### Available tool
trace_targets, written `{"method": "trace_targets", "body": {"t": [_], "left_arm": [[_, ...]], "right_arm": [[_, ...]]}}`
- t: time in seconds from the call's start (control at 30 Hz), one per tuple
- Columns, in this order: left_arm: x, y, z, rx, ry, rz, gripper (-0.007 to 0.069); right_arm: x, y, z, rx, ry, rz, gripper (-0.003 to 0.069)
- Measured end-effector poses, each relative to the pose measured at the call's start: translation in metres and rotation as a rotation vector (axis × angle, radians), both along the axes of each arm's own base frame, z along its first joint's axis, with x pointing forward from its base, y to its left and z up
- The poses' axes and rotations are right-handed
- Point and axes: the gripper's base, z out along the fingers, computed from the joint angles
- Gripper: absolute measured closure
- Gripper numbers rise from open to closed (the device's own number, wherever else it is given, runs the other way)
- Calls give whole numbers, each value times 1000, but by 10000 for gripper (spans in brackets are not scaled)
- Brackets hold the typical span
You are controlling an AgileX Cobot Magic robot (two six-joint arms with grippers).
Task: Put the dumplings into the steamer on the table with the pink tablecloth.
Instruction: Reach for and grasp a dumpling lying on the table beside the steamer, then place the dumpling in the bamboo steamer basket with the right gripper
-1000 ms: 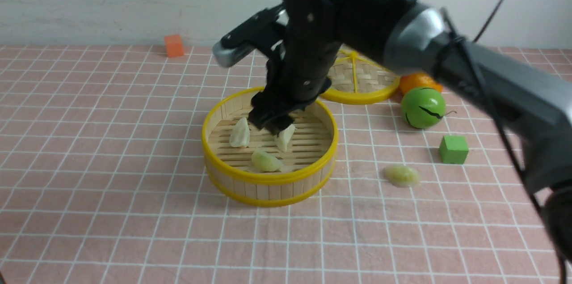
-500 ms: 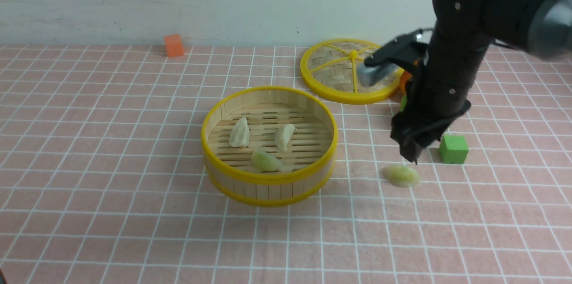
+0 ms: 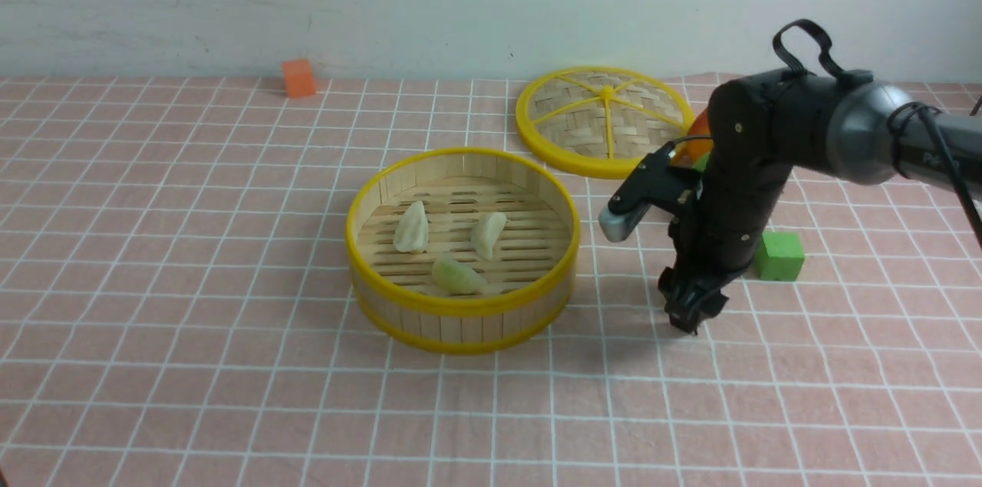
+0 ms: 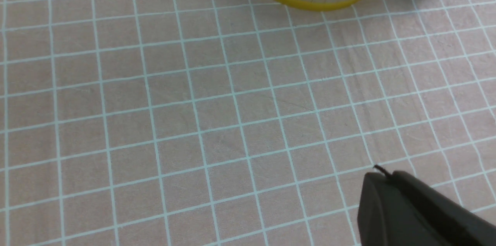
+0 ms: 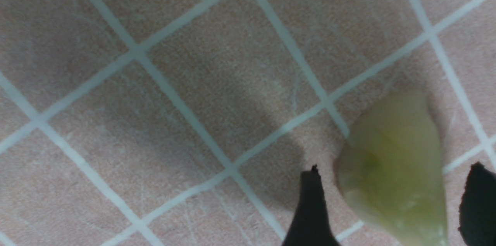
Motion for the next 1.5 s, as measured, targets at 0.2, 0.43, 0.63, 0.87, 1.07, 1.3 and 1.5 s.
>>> {"method": "trace_targets", "body": {"t": [0.2,0.43,0.63,0.87,1.07,1.3,1.5], "left_arm": [[-1,-1,0,-14,6,-8,636],[-1,-1,0,-14,6,-8,636],[0,-1,0,-11,5,-7,634],[0,-1,0,-3,2,-11,634],[-1,1,-1,23,9,-15,627],[-15,9,1,20,-47,-4,624],[-34,18,-8,-11,-108,21,622]], "right_arm": [[3,1,5,4,-12,-4,438],[12,11,45,77,-27,-86,426],[1,73,107,301,-65,-33,426],[-2,121,104,416,-149,-15,426],[11,124,63,355,-108,-133,426],[16,121,40,298,-78,-205,369],[13,119,45,292,-60,-227,267]]}}
